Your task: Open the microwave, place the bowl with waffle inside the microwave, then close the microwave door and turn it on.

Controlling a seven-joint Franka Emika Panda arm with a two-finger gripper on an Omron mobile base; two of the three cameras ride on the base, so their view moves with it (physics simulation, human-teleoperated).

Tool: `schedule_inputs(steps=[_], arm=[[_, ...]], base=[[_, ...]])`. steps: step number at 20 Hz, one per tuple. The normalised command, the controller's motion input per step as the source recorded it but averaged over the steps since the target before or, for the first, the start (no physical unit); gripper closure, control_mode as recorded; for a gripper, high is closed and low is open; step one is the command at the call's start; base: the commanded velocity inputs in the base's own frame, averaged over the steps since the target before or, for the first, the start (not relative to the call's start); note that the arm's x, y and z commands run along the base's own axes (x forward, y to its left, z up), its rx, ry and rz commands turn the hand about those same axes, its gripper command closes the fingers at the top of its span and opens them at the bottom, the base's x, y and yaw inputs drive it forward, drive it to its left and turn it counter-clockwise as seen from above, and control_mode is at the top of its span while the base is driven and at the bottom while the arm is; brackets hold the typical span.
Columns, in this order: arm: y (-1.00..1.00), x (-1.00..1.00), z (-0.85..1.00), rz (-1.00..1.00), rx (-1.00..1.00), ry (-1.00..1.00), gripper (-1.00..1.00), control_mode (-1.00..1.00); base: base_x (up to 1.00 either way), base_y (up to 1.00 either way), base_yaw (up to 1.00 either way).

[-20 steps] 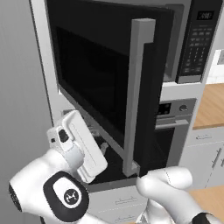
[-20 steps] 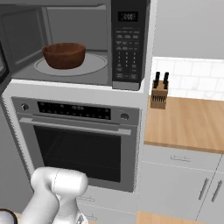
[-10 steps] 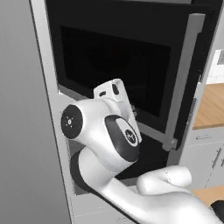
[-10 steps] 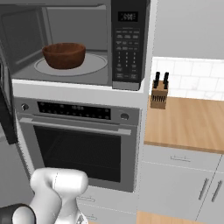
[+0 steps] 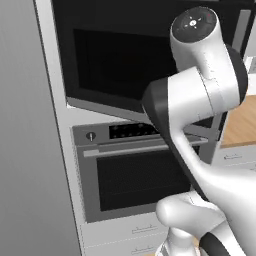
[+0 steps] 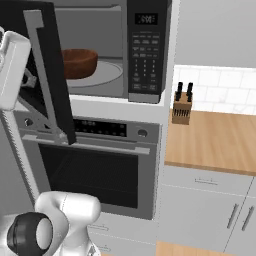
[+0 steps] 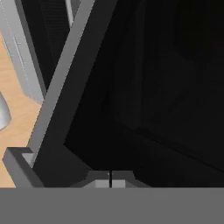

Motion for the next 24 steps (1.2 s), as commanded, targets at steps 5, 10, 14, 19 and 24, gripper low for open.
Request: schedule_inputs(steps=[5,10,14,19,24], arm=[[-0.26,1.00,-0.16,0.05,0.07,-0.19,1.00,-1.00],[0.26,1.00,-0.77,0.10,0.00,-0.63,1.00,-1.00],[0.11,1.00,-0.84,0.06,0.00,-0.66,1.00,-1.00],[-0.07,1.00,-0.68,0.02,0.00,-0.48,1.00,-1.00],[-0.14,1.00,-0.19,0.00,0.01,-0.19,1.00,-1.00]], base=[[0.00,0.00,0.00],[0.00,0.00,0.00],[0.00,0.00,0.00],[0.00,0.00,0.00],[0.00,0.00,0.00]])
